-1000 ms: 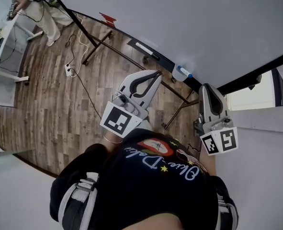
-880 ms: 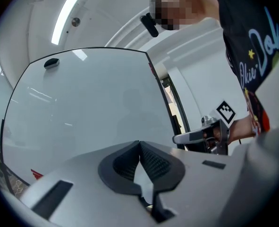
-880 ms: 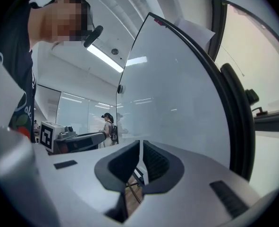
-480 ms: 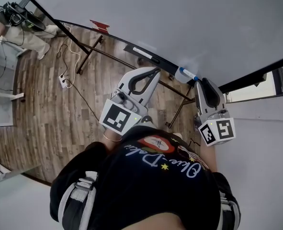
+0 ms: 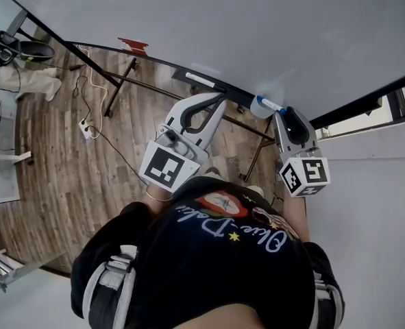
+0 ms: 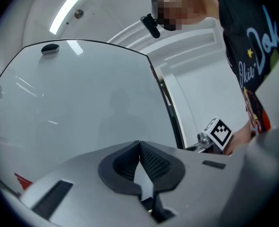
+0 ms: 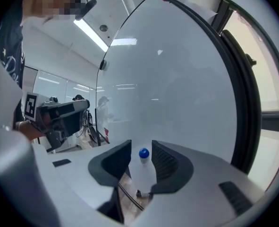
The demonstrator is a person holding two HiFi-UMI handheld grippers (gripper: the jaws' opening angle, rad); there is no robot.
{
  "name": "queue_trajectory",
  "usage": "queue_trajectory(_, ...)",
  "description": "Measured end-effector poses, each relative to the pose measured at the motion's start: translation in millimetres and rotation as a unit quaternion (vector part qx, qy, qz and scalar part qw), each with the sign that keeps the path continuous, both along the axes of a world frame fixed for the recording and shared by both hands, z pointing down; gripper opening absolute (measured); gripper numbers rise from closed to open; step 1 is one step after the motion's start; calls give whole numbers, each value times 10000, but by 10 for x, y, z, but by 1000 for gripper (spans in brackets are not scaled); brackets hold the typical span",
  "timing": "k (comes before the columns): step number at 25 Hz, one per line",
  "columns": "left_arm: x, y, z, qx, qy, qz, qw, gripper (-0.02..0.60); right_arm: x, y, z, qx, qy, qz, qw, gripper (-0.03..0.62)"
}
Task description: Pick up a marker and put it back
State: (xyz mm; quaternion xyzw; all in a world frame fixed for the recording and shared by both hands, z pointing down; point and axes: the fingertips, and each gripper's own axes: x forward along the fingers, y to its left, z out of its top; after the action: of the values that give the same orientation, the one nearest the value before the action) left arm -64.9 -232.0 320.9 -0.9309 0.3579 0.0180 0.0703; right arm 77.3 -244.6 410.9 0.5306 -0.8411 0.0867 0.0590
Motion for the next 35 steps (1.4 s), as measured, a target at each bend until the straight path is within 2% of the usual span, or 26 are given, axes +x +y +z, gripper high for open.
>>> queue_trajectory(6, -26, -42, 19, 4, 39, 59, 10000, 3, 9, -87, 206, -207, 131, 131, 9996, 120)
queue_trajectory(13, -109, -72, 33, -4, 30, -19, 10000, 3, 5, -170, 248, -239, 173, 213, 9993, 120)
queue_trajectory(21, -202, -95, 37, -6, 56, -95, 9999, 3, -6, -198, 256, -258, 308, 282, 9988, 77)
queue_trajectory(29, -268, -92, 36, 1, 125, -133, 9998, 3, -41, -182, 134, -19, 568, 321, 9979, 75)
queue_trajectory(35, -295, -84, 44, 6, 134, -142, 9998, 3, -44, -156, 32, 106, 572, 345, 9977, 75)
